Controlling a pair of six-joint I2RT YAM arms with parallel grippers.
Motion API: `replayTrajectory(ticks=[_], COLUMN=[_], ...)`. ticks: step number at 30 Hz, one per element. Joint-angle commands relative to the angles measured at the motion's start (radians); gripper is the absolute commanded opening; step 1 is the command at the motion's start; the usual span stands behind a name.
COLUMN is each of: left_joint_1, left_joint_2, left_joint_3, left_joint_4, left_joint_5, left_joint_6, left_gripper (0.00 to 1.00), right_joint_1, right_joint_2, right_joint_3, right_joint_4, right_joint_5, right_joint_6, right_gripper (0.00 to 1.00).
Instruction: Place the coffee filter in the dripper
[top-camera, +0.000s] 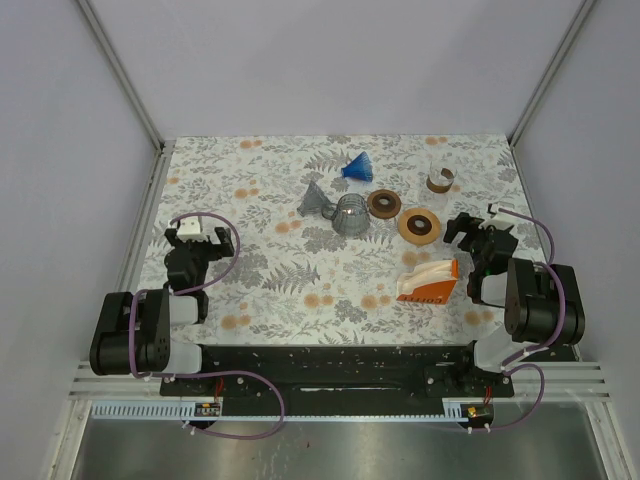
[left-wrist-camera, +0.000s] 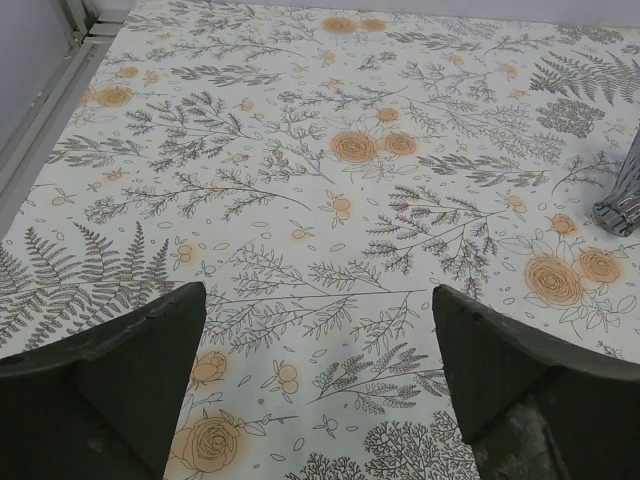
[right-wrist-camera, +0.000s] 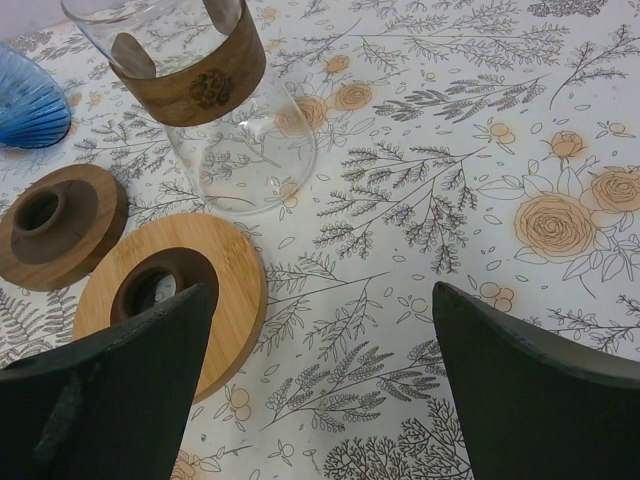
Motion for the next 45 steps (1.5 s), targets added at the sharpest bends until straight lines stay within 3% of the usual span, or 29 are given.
replayTrajectory(ticks=[1,8,13,16,20,23,26,30,36,45], left_joint_1=[-0.005,-0.005,-0.005,-0.003,-0.003,-0.003,-0.005,-0.008,-0.011,-0.012], left_joint_2=[-0.001,-0.001,-0.046,-0.116,-0.191,-0.219,-0.215,-0.202,-0.207,-0.213], left_joint_3=[0.028,0.030,0.057,0.149,0.304,0.455,0.613,0.743,0.842,0.852], left_joint_4=[0.049,0.046,-0.018,-0.255,-0.580,-0.850,-1.102,-1.314,-1.504,-1.554], left_joint_5=[-0.017,0.003,0.054,0.100,0.121,0.160,0.255,0.376,0.352,0.370], left_joint_6=[0.008,0.013,0.030,0.051,0.108,0.140,0.159,0.182,0.225,0.208], left_gripper=[0.99,0.99,0.99,0.99,0.99,0.99,0.97,0.94,0.94,0.93], right_joint_1=[0.004,0.002,0.002,0.002,0.002,0.002,0.002,0.004,0.033,0.113], right_joint_2=[-0.012,-0.056,-0.361,-0.500,-0.558,-0.464,-0.260,-0.023,0.225,0.504], right_joint_3=[0.029,0.004,0.105,0.229,0.450,0.666,0.982,1.298,1.506,1.740], right_joint_4=[0.020,0.038,-0.359,-0.590,-0.883,-1.119,-1.417,-1.678,-1.781,-1.864], right_joint_5=[-0.033,-0.009,0.222,0.206,0.183,0.088,0.019,0.011,0.029,0.072], right_joint_6=[-0.020,-0.006,0.058,0.047,0.082,0.092,0.092,0.067,0.037,0.009], right_gripper=[0.99,0.99,0.99,0.96,0.93,0.89,0.86,0.86,0.82,0.74])
